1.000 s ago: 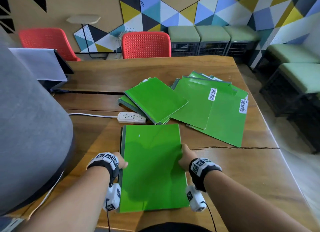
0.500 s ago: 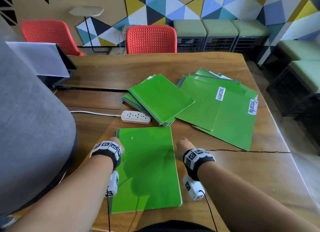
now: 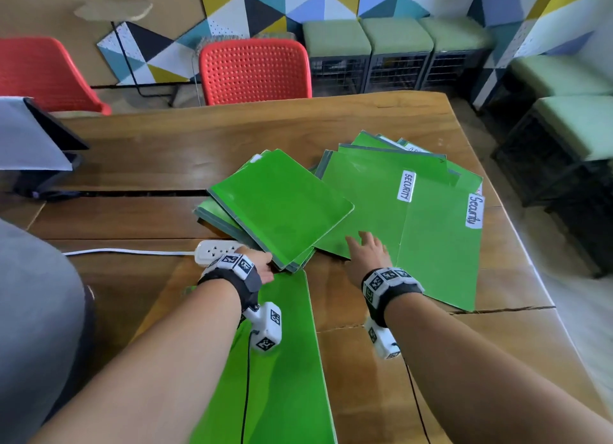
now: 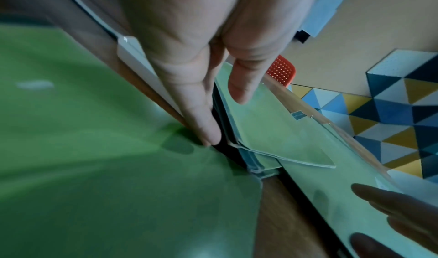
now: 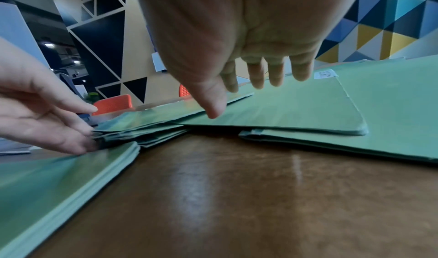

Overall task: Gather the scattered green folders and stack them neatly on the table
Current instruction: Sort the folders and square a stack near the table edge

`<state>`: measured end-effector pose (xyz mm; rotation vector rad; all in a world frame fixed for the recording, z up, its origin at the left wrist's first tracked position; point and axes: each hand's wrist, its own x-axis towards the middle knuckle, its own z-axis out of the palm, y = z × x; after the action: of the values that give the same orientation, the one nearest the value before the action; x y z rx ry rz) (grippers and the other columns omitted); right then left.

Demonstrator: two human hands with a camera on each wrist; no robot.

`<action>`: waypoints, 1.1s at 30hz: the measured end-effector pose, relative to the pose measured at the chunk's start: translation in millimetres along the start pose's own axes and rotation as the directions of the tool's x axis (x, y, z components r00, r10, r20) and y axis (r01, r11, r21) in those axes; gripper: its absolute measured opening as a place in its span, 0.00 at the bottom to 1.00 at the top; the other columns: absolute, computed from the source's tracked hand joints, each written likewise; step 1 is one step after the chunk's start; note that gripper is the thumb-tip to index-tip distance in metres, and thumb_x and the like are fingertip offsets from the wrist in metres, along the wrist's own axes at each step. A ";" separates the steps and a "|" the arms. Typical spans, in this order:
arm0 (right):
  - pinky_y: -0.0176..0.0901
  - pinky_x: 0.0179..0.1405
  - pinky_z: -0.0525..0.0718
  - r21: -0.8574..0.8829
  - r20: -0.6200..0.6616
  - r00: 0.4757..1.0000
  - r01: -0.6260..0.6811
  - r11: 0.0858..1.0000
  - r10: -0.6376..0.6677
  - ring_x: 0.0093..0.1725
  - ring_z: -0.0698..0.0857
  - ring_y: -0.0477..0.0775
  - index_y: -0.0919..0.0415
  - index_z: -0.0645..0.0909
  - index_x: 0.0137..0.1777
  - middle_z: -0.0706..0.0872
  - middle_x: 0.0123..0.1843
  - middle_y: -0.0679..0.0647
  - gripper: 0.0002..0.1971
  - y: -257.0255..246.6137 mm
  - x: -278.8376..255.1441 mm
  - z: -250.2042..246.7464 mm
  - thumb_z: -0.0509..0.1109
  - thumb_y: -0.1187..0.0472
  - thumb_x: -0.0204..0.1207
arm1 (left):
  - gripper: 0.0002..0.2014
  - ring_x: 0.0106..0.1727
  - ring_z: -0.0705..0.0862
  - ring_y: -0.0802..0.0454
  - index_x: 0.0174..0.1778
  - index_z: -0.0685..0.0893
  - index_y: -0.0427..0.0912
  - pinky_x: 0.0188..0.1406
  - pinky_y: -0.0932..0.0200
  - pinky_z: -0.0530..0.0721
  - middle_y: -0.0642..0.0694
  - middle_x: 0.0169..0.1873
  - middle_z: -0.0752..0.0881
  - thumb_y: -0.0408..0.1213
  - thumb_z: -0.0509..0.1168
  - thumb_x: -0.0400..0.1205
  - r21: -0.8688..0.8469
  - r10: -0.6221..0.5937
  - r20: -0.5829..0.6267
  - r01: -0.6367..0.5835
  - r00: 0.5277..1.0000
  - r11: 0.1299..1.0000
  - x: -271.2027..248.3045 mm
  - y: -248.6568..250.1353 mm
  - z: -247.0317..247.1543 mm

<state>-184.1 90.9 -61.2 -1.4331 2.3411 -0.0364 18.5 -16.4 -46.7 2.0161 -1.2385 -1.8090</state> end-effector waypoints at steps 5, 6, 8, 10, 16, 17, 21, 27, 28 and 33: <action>0.71 0.80 0.48 -0.010 0.041 0.996 0.074 0.997 -0.073 0.85 0.42 0.65 0.42 0.41 0.85 0.39 0.87 0.56 0.45 -2.4 31.9 5.9 0.69 0.48 0.77 | 0.22 0.37 0.81 0.44 0.74 0.71 0.30 0.37 0.53 0.84 0.30 0.70 0.77 0.36 0.60 0.85 -0.185 -0.068 0.049 0.076 0.996 0.980 17.5 3.9 15.2; 0.74 0.79 0.47 -0.008 0.072 0.993 0.095 0.995 -0.094 0.85 0.41 0.65 0.40 0.40 0.84 0.37 0.87 0.54 0.44 -6.2 36.4 7.9 0.68 0.47 0.78 | 0.23 0.38 0.82 0.44 0.75 0.71 0.31 0.38 0.52 0.84 0.31 0.70 0.78 0.38 0.60 0.85 -0.234 -0.083 0.044 0.091 0.996 0.968 20.8 3.6 18.4; 0.76 0.78 0.48 0.006 0.146 0.984 0.103 0.995 -0.103 0.85 0.40 0.65 0.39 0.42 0.84 0.37 0.87 0.50 0.39 -13.7 42.1 12.3 0.63 0.45 0.81 | 0.24 0.44 0.84 0.42 0.74 0.72 0.34 0.42 0.50 0.86 0.33 0.69 0.79 0.42 0.61 0.84 -0.314 -0.101 0.044 0.110 0.994 0.943 23.7 4.1 24.0; 0.77 0.78 0.50 0.002 0.190 0.977 0.102 0.995 -0.100 0.85 0.41 0.65 0.39 0.45 0.84 0.40 0.87 0.49 0.34 -17.8 41.0 16.4 0.57 0.44 0.83 | 0.24 0.47 0.86 0.42 0.73 0.72 0.35 0.45 0.48 0.87 0.34 0.68 0.80 0.44 0.62 0.84 -0.375 -0.110 0.055 0.123 0.992 0.919 25.1 4.6 26.8; 0.72 0.80 0.50 -0.017 0.191 0.974 0.124 0.992 -0.119 0.86 0.41 0.61 0.39 0.46 0.84 0.42 0.87 0.47 0.31 -3.6 16.1 22.6 0.55 0.45 0.84 | 0.30 0.75 0.72 0.34 0.79 0.64 0.36 0.69 0.40 0.78 0.33 0.78 0.66 0.32 0.66 0.82 -0.344 -0.167 -0.007 0.155 0.986 0.926 21.8 1.5 24.7; 0.72 0.80 0.49 -0.014 0.192 0.974 0.125 0.992 -0.120 0.86 0.41 0.60 0.39 0.47 0.84 0.43 0.87 0.46 0.32 -0.7 11.2 22.4 0.56 0.45 0.84 | 0.34 0.74 0.72 0.33 0.80 0.60 0.36 0.70 0.38 0.76 0.33 0.78 0.66 0.32 0.68 0.80 -0.286 -0.170 -0.066 0.145 0.983 0.947 19.2 1.8 23.7; 0.73 0.78 0.59 0.080 0.188 0.974 0.116 0.990 -0.129 0.85 0.51 0.58 0.40 0.50 0.84 0.55 0.86 0.46 0.32 2.8 -3.7 15.2 0.59 0.46 0.83 | 0.32 0.73 0.76 0.37 0.78 0.62 0.31 0.69 0.46 0.76 0.31 0.74 0.72 0.27 0.67 0.79 0.031 -0.005 -0.260 0.013 0.966 0.999 4.4 9.2 12.6; 0.62 0.71 0.75 0.139 0.125 0.985 -0.132 0.981 0.115 0.75 0.70 0.59 0.48 0.66 0.79 0.66 0.79 0.55 0.26 15.0 -15.0 -4.1 0.64 0.53 0.81 | 0.36 0.79 0.67 0.38 0.84 0.50 0.42 0.75 0.46 0.70 0.40 0.81 0.62 0.26 0.60 0.83 0.278 0.163 -0.411 -0.047 0.897 0.959 -17.3 12.5 -35.2; 0.64 0.72 0.74 0.104 0.109 0.971 -0.225 0.969 0.213 0.75 0.69 0.61 0.49 0.68 0.77 0.66 0.79 0.57 0.25 22.3 -15.8 -6.1 0.64 0.54 0.80 | 0.36 0.80 0.65 0.39 0.84 0.51 0.42 0.76 0.45 0.68 0.41 0.82 0.62 0.26 0.60 0.82 0.288 0.175 -0.412 -0.055 0.894 0.956 -19.1 9.3 -43.5; 0.68 0.69 0.73 0.159 0.171 0.823 -0.565 0.810 0.541 0.74 0.67 0.68 0.49 0.59 0.79 0.65 0.74 0.64 0.42 45.8 -15.0 -5.1 0.77 0.48 0.69 | 0.38 0.82 0.63 0.40 0.84 0.51 0.47 0.77 0.42 0.65 0.44 0.83 0.58 0.29 0.62 0.81 0.323 0.156 -0.393 -0.022 0.906 0.946 -26.6 -15.2 -70.5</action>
<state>-218.9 124.7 -62.0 -0.5944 2.4783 -0.0268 89.9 -16.8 -18.2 2.2975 -1.5134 -1.1057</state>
